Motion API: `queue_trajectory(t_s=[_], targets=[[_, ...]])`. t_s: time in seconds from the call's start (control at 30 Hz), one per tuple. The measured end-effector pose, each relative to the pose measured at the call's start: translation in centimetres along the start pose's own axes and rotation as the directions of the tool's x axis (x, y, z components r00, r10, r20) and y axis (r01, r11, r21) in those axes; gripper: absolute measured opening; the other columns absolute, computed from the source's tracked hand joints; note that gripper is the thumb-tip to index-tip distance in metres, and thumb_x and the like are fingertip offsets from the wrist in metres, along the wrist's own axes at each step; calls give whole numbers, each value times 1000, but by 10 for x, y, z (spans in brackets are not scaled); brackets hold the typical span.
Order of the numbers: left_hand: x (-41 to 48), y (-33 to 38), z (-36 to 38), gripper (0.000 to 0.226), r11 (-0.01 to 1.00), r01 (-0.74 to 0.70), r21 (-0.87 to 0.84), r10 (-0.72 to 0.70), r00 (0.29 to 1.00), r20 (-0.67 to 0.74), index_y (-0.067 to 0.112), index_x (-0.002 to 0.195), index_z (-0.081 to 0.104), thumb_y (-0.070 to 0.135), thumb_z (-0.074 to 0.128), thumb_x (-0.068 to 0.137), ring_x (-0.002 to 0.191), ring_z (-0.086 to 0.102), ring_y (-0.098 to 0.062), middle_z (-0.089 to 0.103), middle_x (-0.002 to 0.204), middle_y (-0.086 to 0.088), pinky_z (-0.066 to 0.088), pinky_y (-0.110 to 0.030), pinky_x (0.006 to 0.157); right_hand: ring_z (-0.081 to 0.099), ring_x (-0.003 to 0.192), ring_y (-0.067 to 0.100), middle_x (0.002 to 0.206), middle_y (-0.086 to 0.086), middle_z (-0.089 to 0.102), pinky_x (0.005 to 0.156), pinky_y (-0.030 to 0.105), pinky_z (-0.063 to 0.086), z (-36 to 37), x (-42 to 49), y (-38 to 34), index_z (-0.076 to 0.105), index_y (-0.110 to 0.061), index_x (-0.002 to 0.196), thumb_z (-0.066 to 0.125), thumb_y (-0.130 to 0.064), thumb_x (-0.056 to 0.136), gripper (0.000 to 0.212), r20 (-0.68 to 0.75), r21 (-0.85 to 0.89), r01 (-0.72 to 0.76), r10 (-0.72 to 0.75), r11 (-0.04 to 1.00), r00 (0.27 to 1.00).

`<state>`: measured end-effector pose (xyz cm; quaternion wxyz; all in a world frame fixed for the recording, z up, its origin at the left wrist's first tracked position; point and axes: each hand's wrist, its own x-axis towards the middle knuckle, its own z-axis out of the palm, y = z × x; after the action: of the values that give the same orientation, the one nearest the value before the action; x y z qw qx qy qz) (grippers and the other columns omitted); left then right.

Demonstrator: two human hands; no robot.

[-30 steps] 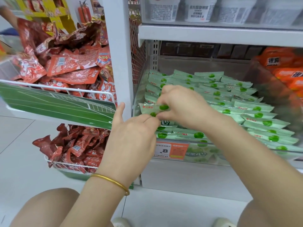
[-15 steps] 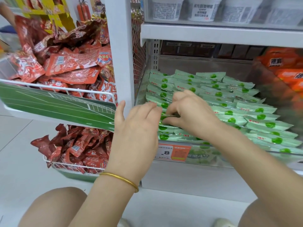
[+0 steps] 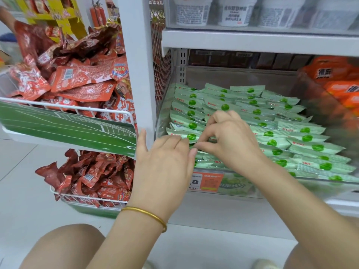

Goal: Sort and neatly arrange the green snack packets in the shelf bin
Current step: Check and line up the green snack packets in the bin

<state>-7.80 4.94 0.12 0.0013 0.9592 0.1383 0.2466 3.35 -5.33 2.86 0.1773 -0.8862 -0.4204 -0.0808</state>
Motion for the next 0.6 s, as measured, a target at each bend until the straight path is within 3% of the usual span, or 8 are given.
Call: queue_trajectory(t_s=[0.1, 0.17, 0.27, 0.37, 0.5, 0.6], targets=[[1, 1, -1, 46, 1000, 8, -9, -8, 1000, 25, 22, 87, 71, 37, 28, 92, 86, 66, -16, 70, 86, 8, 31, -58, 103, 32, 94, 14, 95, -7, 46, 77, 31, 34, -4, 6, -1, 73, -29, 88, 63, -47, 83, 21, 136, -63, 31, -22, 998, 990], [0, 1, -1, 45, 1000, 8, -18, -7, 1000, 16, 21, 90, 70, 36, 28, 92, 89, 65, -16, 70, 89, 7, 30, -58, 104, 39, 99, 17, 96, -5, 51, 85, 35, 39, -12, 11, 5, 74, -28, 85, 65, -45, 82, 19, 170, 43, 10, -17, 999, 985], [1, 3, 1, 44, 999, 11, -39, -12, 1000, -10, 19, 101, 69, 36, 30, 92, 99, 64, -16, 69, 102, 5, 28, -58, 105, 48, 101, 20, 91, -4, 54, 89, 38, 43, -20, 17, 15, 72, -30, 81, 70, -36, 80, 7, 15, 221, -71, 69, 973, 997], [1, 7, 4, 46, 999, 6, -50, -6, 1000, 11, 17, 108, 68, 37, 30, 91, 104, 63, -17, 68, 110, 2, 26, -58, 105, 46, 97, 17, 87, -5, 51, 82, 31, 41, -18, 25, 13, 71, -31, 83, 72, -39, 77, 11, 28, 140, -30, 26, 990, 999], [2, 7, 3, 46, 996, 39, -82, -36, 999, 37, 20, 98, 69, 38, 27, 92, 98, 63, -21, 65, 106, 2, 29, -56, 105, 45, 97, 18, 89, -5, 45, 71, 27, 33, -7, 33, 0, 67, -25, 87, 70, -37, 80, 14, 136, -91, 96, -83, 991, 987], [2, 7, 2, 45, 994, 54, -91, -51, 998, 34, 21, 91, 69, 38, 27, 92, 88, 62, -22, 61, 95, 4, 32, -54, 104, 52, 94, 18, 84, -7, 48, 67, 27, 37, -10, 42, 2, 58, -26, 72, 71, -31, 79, 16, 108, -51, 37, -31, 998, 994]])
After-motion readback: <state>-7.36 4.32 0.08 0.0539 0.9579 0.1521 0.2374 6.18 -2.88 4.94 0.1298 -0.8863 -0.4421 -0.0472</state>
